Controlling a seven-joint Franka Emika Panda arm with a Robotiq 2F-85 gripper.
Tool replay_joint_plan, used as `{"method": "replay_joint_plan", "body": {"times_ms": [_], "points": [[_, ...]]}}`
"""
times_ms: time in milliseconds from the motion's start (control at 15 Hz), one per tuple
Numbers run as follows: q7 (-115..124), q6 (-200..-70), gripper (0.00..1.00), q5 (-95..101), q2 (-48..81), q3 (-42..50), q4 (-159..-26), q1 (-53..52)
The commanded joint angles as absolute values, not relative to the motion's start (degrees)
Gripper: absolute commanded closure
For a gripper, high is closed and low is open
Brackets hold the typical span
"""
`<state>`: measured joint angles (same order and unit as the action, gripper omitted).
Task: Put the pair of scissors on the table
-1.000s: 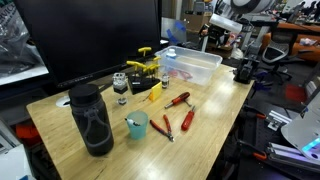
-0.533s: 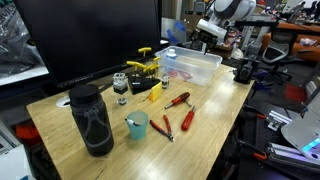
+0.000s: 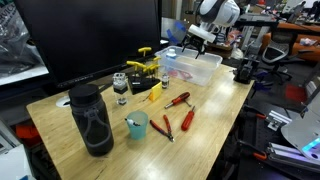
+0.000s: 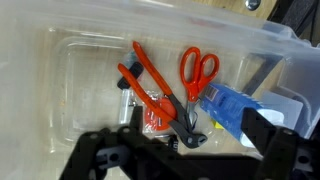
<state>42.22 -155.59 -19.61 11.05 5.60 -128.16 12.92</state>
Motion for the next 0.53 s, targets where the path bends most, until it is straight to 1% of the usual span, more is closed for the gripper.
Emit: {"method": "replay_joint_plan", "body": {"times_ms": [0, 467], "points": [[41.8, -155.1, 0.0, -20.2, 11.0, 7.4, -128.0, 11.2], [42.5, -157.0, 0.0, -20.9, 10.0, 7.2, -128.6, 9.8]]}}
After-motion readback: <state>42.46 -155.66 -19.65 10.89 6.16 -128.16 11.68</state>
